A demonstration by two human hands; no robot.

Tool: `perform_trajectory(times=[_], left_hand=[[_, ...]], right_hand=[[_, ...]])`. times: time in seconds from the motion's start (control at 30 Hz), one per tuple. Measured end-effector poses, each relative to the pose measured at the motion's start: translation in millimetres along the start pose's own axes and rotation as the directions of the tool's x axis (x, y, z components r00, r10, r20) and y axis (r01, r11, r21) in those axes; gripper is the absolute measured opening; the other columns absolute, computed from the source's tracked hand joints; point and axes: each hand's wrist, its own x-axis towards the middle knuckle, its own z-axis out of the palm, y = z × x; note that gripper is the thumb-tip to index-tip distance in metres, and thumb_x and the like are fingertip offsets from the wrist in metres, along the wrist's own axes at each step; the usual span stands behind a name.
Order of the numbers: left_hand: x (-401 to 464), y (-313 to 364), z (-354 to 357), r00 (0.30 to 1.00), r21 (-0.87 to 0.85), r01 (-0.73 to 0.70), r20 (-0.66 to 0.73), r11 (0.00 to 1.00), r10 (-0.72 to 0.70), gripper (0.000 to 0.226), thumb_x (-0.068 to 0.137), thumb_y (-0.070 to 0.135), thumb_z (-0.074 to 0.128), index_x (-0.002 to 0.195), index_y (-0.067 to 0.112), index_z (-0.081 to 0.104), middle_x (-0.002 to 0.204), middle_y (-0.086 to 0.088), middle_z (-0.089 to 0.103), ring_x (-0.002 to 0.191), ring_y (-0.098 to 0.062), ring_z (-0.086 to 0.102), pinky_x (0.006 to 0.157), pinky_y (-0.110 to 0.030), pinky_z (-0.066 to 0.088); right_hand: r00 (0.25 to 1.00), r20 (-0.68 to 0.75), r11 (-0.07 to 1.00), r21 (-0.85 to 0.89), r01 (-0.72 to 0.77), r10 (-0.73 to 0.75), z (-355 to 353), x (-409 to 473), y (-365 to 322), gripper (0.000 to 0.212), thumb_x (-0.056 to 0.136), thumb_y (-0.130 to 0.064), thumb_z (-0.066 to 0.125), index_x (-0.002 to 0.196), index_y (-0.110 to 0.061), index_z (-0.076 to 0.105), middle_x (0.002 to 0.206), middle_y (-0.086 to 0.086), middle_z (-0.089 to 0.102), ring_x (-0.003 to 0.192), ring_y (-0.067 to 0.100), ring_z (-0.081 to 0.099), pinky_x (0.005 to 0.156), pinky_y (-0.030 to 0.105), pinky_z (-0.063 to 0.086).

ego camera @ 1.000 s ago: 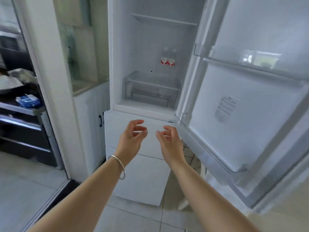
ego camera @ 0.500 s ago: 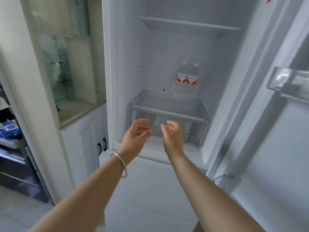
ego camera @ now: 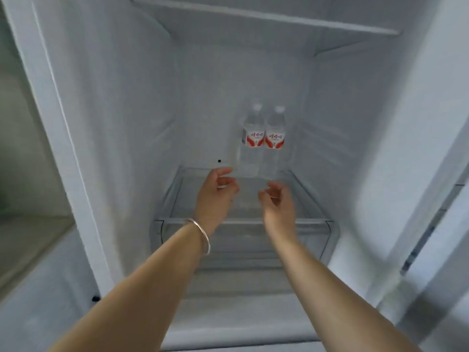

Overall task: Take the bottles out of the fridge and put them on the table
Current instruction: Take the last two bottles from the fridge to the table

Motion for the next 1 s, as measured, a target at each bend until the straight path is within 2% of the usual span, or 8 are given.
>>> perform_trajectory(times=[0.1, 0.3, 0.43, 0.63, 0.73, 0.8, 0.87, 1.0], left_hand=[[35.9, -6.1, 13.7, 0.998, 0.0, 0.029, 0.055, 1.0, -0.029, 0.025, 0.088, 0.011, 0.059, 0.108, 0.024, 0.052, 0.087, 0.006, 0.058, 0.083, -0.015, 0.058, 0.065, -0.023, 0.044], [104.3, -15.3, 29.0, 0.998, 0.09, -0.005, 0.061, 0.996, -0.001, 0.035, 0.084, 0.016, 0.067, 0.116, 0.021, 0.052, 0.104, 0.003, 0.058, 0.087, -0.009, 0.057, 0.076, -0.026, 0.046], [143.5, -29.7, 36.1, 1.0, 0.183, -0.025, 0.012, 0.983, 0.024, 0.053, 0.081, 0.02, 0.071, 0.128, 0.017, 0.047, 0.125, -0.003, 0.052, 0.107, -0.016, 0.055, 0.08, -0.025, 0.043], [189.1, -49.3, 48.0, 0.997, 0.244, -0.071, 0.002, 0.967, 0.073, 0.073, 0.078, 0.027, 0.073, 0.139, 0.016, 0.034, 0.143, -0.004, 0.04, 0.118, -0.009, 0.042, 0.096, -0.025, 0.037], [208.0, -56.5, 57.4, 0.997, 0.214, -0.077, -0.013, 0.974, 0.082, 0.08, 0.076, 0.028, 0.074, 0.142, 0.015, 0.03, 0.141, -0.002, 0.04, 0.118, -0.009, 0.043, 0.096, -0.025, 0.037], [218.7, -61.7, 65.8, 0.997, 0.204, -0.08, -0.001, 0.976, 0.082, 0.082, 0.075, 0.027, 0.076, 0.141, 0.015, 0.03, 0.137, -0.002, 0.042, 0.118, -0.013, 0.046, 0.097, -0.028, 0.039], [227.8, -69.5, 75.0, 0.998, 0.181, -0.069, 0.017, 0.981, 0.067, 0.082, 0.069, 0.031, 0.081, 0.135, 0.012, 0.038, 0.131, -0.003, 0.05, 0.115, -0.017, 0.053, 0.097, -0.029, 0.043], [241.9, -87.3, 85.9, 0.999, 0.126, -0.038, 0.034, 0.991, 0.034, 0.091, 0.049, 0.065, 0.081, 0.117, 0.011, 0.057, 0.111, -0.004, 0.07, 0.1, -0.017, 0.068, 0.093, -0.046, 0.053]], right_hand=[[0.999, -0.042, 1.0, 0.017, 0.009, -0.008, -0.5, 38.0, 7.5, 0.025, 0.086, -0.013, 0.061, 0.109, -0.016, 0.053, 0.087, -0.008, 0.055, 0.077, -0.003, 0.052, 0.065, 0.0, 0.037], [0.995, -0.061, 0.997, -0.003, -0.075, 0.074, -7.0, 131.9, 21.6, 0.042, 0.085, -0.03, 0.065, 0.121, -0.016, 0.049, 0.107, 0.002, 0.056, 0.095, 0.016, 0.055, 0.077, 0.026, 0.041], [0.996, 0.08, 0.997, -0.078, -0.022, 0.028, -2.9, 179.3, 39.8, 0.065, 0.08, -0.038, 0.068, 0.135, -0.02, 0.037, 0.125, -0.005, 0.046, 0.11, 0.014, 0.047, 0.09, 0.03, 0.042], [0.999, 0.045, 0.998, -0.064, 0.01, -0.007, 11.7, 226.8, 57.0, 0.075, 0.072, -0.043, 0.074, 0.135, -0.021, 0.038, 0.122, -0.009, 0.044, 0.113, 0.011, 0.047, 0.095, 0.031, 0.041], [0.992, 0.121, 0.999, -0.024, 0.024, -0.021, 20.6, 239.2, 62.7, 0.051, 0.074, -0.033, 0.075, 0.116, -0.027, 0.046, 0.102, -0.019, 0.052, 0.094, 0.001, 0.052, 0.078, 0.018, 0.041], [0.989, 0.145, 1.0, 0.004, -0.001, 0.0, 23.9, 246.5, 66.8, 0.048, 0.074, -0.033, 0.075, 0.112, -0.028, 0.045, 0.097, -0.02, 0.054, 0.087, -0.005, 0.053, 0.07, 0.015, 0.041], [0.99, 0.136, 1.0, 0.008, -0.02, 0.018, 27.3, 252.5, 72.4, 0.049, 0.074, -0.036, 0.075, 0.112, -0.025, 0.046, 0.095, -0.017, 0.058, 0.083, -0.005, 0.055, 0.067, 0.017, 0.042], [0.997, 0.082, 0.993, 0.118, -0.02, 0.01, 40.6, 255.0, 80.1, 0.046, 0.068, -0.044, 0.076, 0.104, -0.025, 0.054, 0.099, -0.006, 0.067, 0.086, 0.008, 0.065, 0.075, 0.03, 0.054]])
